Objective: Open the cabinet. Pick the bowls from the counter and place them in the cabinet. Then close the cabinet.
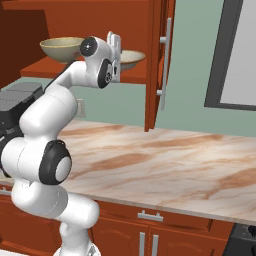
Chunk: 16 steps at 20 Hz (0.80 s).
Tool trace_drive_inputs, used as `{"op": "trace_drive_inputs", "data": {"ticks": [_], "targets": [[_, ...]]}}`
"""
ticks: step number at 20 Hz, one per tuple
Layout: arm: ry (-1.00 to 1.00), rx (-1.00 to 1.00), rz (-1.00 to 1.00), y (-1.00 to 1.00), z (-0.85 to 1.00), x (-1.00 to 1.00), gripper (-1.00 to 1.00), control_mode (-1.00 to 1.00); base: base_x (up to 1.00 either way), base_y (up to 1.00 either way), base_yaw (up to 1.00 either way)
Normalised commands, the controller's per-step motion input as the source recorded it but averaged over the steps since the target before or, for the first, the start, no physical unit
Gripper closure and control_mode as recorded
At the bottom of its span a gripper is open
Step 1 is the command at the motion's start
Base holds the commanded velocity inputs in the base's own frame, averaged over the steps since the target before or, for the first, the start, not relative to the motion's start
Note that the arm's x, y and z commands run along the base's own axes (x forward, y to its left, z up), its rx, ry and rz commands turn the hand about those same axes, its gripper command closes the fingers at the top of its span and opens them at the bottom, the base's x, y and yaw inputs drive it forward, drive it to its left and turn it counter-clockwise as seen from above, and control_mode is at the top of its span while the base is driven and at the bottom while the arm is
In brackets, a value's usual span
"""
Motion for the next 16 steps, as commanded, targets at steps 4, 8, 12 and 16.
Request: {"op": "trace_drive_inputs", "data": {"ticks": [4, 8, 12, 16], "targets": [[0.0, 0.0, 0.04, 0.0, 0.0, -0.24, -1.0, -1.0, 0.0, 0.0, 0.0], [0.0, 0.0, 0.05, 0.0, 0.06, -0.56, -1.0, -1.0, 0.0, 0.0, 0.0], [0.01, 0.0, 0.05, 0.0, 0.09, -0.68, -1.0, -1.0, 0.0, 0.0, 0.0], [0.0, 0.0, 0.06, 0.0, 0.11, -0.73, -1.0, -1.0, 0.0, 0.0, 0.0]]}}
